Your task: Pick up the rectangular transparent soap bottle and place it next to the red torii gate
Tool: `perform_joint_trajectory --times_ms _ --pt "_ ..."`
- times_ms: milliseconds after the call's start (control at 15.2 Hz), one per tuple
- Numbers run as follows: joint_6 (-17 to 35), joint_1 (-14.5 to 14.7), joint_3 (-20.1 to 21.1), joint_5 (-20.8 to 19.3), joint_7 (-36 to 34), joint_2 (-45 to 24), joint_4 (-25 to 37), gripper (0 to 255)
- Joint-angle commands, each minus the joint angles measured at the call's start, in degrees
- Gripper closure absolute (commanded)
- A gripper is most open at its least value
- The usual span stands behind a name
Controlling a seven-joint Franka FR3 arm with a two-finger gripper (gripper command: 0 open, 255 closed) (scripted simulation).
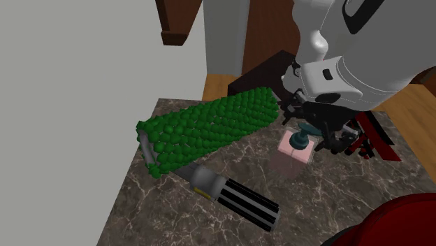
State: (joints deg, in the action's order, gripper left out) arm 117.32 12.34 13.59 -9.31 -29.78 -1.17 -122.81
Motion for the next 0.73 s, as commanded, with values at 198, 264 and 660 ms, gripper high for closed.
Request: perform_joint_trajectory --times_ms 198,264,660 --pt "0.07 -0.02 -0.02 -0.01 0.03 -0.04 -0.07 255" --pt "0.07 -0.02 -0.02 -0.02 0.03 -0.05 -0.06 255" --pt "0.05 -0.02 -0.02 -0.05 0.00 -0.19 0.09 255"
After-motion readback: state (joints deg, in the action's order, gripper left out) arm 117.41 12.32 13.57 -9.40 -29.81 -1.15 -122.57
